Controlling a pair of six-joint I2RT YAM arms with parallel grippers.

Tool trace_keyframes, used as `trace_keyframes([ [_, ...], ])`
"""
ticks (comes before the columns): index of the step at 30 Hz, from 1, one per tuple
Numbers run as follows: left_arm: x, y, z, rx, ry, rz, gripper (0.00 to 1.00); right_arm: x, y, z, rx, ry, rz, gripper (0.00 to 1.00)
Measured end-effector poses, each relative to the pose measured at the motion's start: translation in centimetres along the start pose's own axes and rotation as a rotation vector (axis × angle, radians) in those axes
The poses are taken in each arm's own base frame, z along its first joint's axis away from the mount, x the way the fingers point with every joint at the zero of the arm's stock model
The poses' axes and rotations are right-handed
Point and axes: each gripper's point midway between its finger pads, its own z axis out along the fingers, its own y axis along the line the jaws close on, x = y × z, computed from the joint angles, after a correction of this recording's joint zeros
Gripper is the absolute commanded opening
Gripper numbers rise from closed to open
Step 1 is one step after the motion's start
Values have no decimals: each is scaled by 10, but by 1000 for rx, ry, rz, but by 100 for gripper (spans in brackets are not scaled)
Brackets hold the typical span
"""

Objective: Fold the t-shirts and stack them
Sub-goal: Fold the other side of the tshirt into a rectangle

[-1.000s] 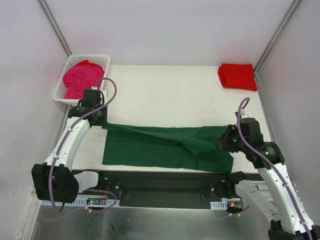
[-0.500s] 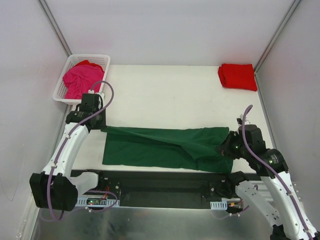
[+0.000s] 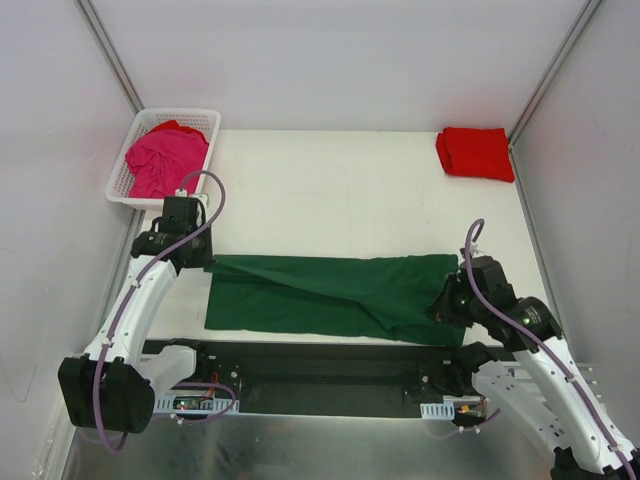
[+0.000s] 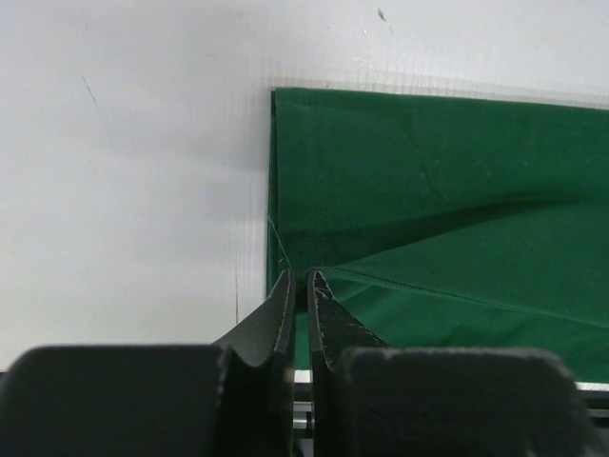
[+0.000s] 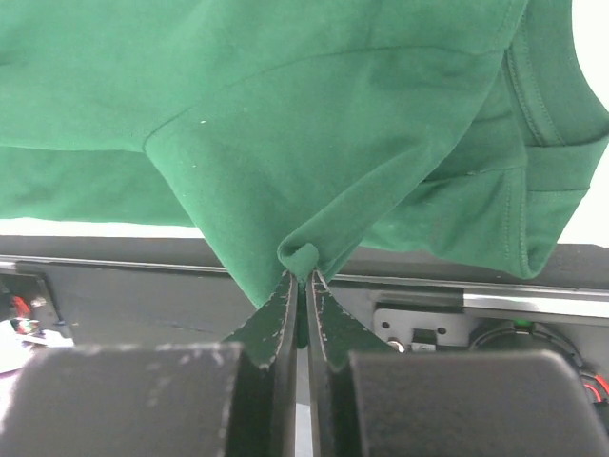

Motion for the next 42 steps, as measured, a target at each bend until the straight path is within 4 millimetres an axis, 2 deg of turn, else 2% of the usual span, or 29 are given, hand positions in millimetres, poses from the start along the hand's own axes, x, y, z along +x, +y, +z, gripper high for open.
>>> trace_keyframes([
  [11, 7, 1, 4, -4, 21, -1, 0, 17, -11, 23, 68, 49, -32, 1],
  [20, 11, 3, 10, -18, 55, 0, 0, 17, -10, 30, 100, 50, -68, 1],
  [35, 36, 9, 25, -63, 219, 6, 0, 14, -12, 36, 148, 50, -92, 1],
  [36, 37, 10, 27, -65, 233, 7, 3, 13, -12, 36, 149, 49, -93, 1],
  [38, 39, 10, 28, -66, 250, 8, 18, 12, -11, 35, 149, 44, -94, 1],
  [39, 40, 9, 28, -64, 256, 13, 37, 12, -11, 35, 149, 43, -95, 1],
  [41, 40, 8, 28, -63, 264, 20, 53, 11, -11, 35, 148, 40, -95, 1],
  [42, 40, 7, 28, -61, 265, 18, 99, 11, -10, 35, 148, 39, -95, 1],
])
